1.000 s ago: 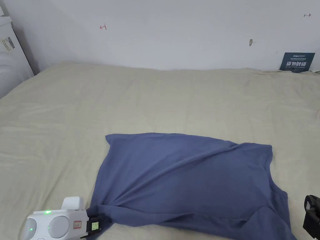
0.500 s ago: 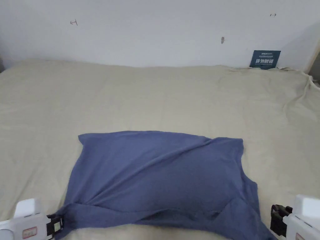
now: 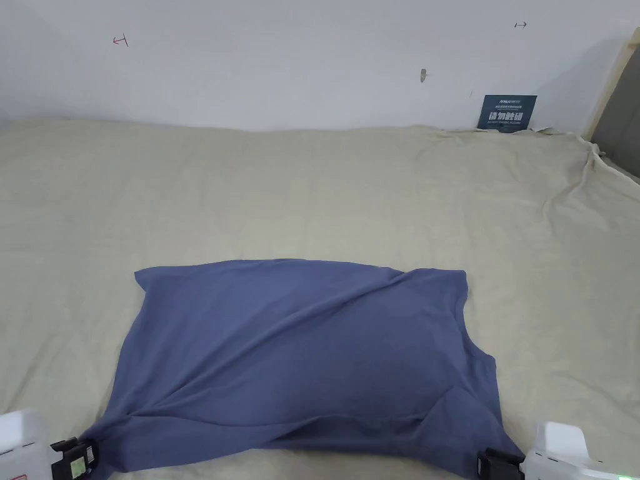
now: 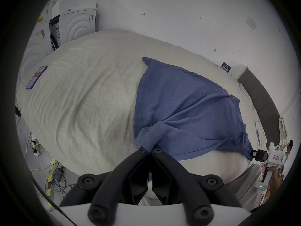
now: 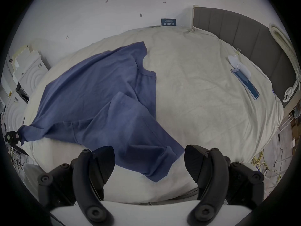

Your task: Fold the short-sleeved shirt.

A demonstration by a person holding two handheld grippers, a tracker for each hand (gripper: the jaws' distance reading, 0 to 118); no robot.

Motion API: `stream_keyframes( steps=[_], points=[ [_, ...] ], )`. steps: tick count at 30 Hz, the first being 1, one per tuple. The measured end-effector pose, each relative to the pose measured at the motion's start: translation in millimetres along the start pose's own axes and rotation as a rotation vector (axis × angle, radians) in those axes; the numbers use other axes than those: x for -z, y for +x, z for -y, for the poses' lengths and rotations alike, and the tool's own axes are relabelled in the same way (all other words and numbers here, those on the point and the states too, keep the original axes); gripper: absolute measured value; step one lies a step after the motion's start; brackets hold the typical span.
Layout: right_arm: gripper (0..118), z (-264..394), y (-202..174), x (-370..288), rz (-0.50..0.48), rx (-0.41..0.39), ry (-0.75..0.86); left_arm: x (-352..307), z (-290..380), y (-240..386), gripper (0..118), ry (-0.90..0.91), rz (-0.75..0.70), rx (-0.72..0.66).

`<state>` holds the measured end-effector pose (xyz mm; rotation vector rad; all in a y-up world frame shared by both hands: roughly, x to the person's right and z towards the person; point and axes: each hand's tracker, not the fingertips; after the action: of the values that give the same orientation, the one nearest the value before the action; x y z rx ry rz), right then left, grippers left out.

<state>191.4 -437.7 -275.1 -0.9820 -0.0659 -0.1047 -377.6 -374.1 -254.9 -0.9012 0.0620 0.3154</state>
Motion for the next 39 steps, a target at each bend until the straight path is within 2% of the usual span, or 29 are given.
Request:
stream_keyframes(
  steps=[1,2,3,4,5,15,24,28,31,37,39],
  points=[
    [75,0,-1,2,-0.002,-0.009,0.001,4,-1,-4,0,-0.001,-0.002,0.003],
    [68,0,-2,3,-0.007,-0.021,0.004,5,-1,-4,0,0.000,-0.002,0.004],
    [50,2,-4,2,-0.009,-0.024,0.008,5,-1,-4,0,-0.001,-0.001,0.003],
    [20,3,-5,2,-0.010,-0.029,0.016,5,-1,-4,0,-0.002,0.001,0.000],
    [7,3,-5,2,-0.036,-0.030,0.020,4,0,-1,0,-0.002,0.001,-0.002],
    [6,-8,-9,-34,-0.062,-0.053,0.111,6,-8,0,0,0.024,0.012,-0.027],
    [6,-81,-24,-61,-0.062,-0.129,0.287,23,-79,2,0,0.122,0.029,-0.073],
    [6,-120,-30,-46,-0.056,-0.150,0.307,49,-116,5,0,0.133,0.017,-0.082],
    [6,-148,-33,-24,-0.050,-0.166,0.297,74,-138,13,0,0.111,-0.009,-0.036],
    [6,-182,-42,36,0.005,-0.224,0.212,135,-161,24,0,0.026,-0.081,0.065],
    [6,-186,-41,60,0.017,-0.214,0.171,154,-163,25,0,-0.011,-0.108,0.084]
  ],
)
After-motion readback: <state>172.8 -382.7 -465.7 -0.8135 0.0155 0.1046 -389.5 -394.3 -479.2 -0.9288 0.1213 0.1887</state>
